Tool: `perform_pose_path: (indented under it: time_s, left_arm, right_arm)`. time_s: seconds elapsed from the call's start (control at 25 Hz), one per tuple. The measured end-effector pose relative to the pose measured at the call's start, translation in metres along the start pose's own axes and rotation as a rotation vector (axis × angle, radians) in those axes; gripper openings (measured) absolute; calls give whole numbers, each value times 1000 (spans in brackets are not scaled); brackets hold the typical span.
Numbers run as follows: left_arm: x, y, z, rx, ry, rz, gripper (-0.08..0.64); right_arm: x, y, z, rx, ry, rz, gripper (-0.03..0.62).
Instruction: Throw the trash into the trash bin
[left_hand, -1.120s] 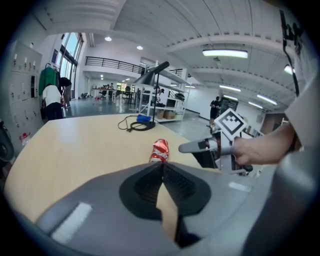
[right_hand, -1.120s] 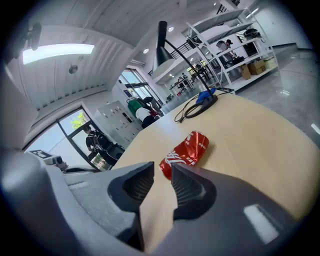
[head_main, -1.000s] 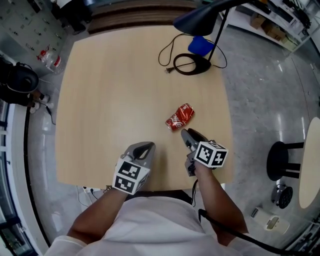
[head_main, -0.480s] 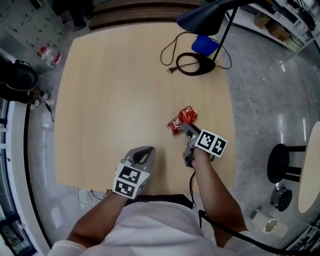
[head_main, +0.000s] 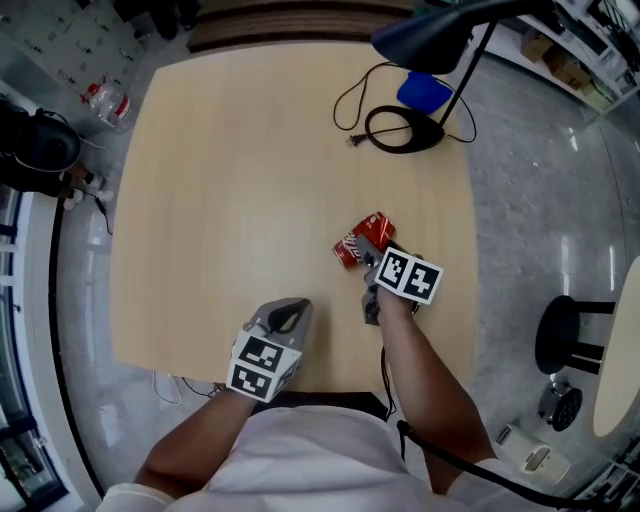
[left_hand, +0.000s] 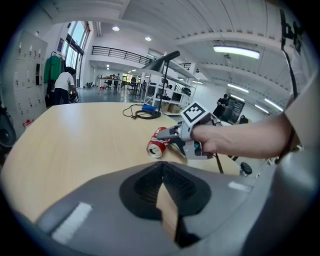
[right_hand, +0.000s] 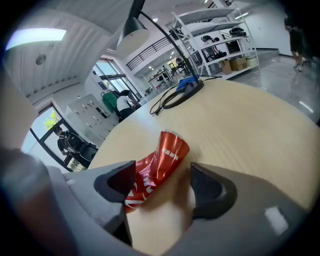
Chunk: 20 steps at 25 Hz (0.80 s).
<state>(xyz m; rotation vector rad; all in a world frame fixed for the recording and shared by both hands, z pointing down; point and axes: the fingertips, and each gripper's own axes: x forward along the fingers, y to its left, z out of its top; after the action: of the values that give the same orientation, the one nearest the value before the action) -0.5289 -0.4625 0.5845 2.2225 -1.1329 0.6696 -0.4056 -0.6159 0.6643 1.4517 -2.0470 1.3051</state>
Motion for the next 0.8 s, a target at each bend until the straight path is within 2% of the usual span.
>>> perform_pose_path:
  time_s: [0.16, 0.24, 0.48, 0.8]
  left_arm:
    - [-5, 3, -3, -12, 1, 6, 6]
    - [-7, 5, -3, -15, -4, 10, 6]
    - [-13, 9, -6, -25, -1, 30, 6]
    - [-26, 12, 2, -57, -46, 42, 6]
  right_arm:
    - [7, 9, 3, -27, 28, 18, 340]
    - [11, 20, 3, -24, 41, 64, 245]
    - [15, 43, 5, -45, 35, 147, 87]
    - [-5, 50, 6, -114, 0, 182, 67]
